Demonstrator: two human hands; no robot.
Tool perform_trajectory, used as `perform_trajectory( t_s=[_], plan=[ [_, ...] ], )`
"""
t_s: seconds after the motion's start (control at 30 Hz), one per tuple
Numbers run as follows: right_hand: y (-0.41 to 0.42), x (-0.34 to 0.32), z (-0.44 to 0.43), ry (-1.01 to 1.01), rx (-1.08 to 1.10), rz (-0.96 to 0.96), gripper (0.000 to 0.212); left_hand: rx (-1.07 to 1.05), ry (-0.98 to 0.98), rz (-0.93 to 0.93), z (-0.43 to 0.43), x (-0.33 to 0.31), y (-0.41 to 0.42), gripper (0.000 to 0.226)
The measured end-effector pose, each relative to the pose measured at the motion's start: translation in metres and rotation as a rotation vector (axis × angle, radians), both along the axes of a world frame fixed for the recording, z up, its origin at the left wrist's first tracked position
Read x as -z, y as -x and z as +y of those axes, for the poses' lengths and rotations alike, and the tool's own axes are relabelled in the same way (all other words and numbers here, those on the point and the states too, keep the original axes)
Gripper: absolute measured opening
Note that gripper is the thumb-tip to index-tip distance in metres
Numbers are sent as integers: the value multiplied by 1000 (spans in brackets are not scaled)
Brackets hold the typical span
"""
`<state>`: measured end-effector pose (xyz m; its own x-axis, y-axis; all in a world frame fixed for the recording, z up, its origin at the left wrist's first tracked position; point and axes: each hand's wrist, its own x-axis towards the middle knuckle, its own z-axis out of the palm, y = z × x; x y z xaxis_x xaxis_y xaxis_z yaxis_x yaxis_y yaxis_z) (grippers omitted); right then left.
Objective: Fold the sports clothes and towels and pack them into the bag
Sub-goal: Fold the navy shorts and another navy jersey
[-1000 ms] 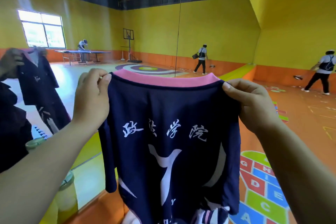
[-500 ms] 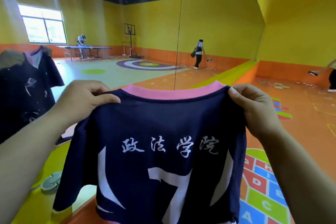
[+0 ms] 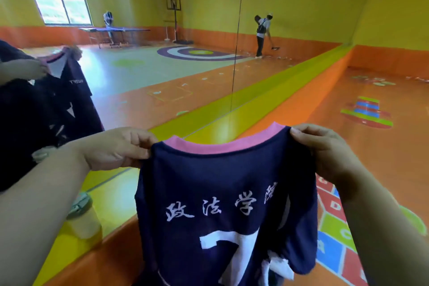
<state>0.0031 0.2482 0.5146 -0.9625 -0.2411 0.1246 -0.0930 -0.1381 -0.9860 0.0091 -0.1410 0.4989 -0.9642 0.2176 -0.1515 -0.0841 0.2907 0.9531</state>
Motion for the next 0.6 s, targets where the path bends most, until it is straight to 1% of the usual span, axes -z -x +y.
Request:
perform_trajectory(
  t_s=[0.03,0.07,0.13,0.17,0.2,0.23,0.27,0.33,0.37,0.4,0.43,0.53,0.6],
  plan=[
    [3,6,-2,-43,12,-5,10,-43,-14,-29,4,10,1,39],
    [6,13,-2,-71,18,-23,16,-68,-26,-39,10,18,1,38],
    [10,30,-3,-102,39,-64,24,-110,-7,-47,23,32,-1,17],
    [12,37,-4,-92,60,-94,21,-102,9,-55,29,37,-4,10],
    [13,45,-3,-85,75,-120,15,-73,14,-94,34,43,-6,19],
    [16,51,-2,-80,91,-153,10,-54,13,-133,38,49,-8,33],
    [17,56,-3,-75,109,-195,9,-42,9,-165,39,56,-9,44],
    [18,71,-4,-48,159,-282,7,-41,15,-155,40,71,-9,50],
    [19,78,-6,-46,197,-312,7,-69,19,-140,39,80,-8,57],
    [19,85,-8,-71,243,-322,10,-117,13,-133,40,86,-8,62],
    [18,91,-10,-115,292,-324,14,-183,19,-116,44,89,-8,61],
    [16,111,-20,-262,441,-274,24,-427,62,-14,63,102,-12,42],
    [13,122,-29,-362,520,-212,26,-540,49,1,78,110,-18,40]
  ],
)
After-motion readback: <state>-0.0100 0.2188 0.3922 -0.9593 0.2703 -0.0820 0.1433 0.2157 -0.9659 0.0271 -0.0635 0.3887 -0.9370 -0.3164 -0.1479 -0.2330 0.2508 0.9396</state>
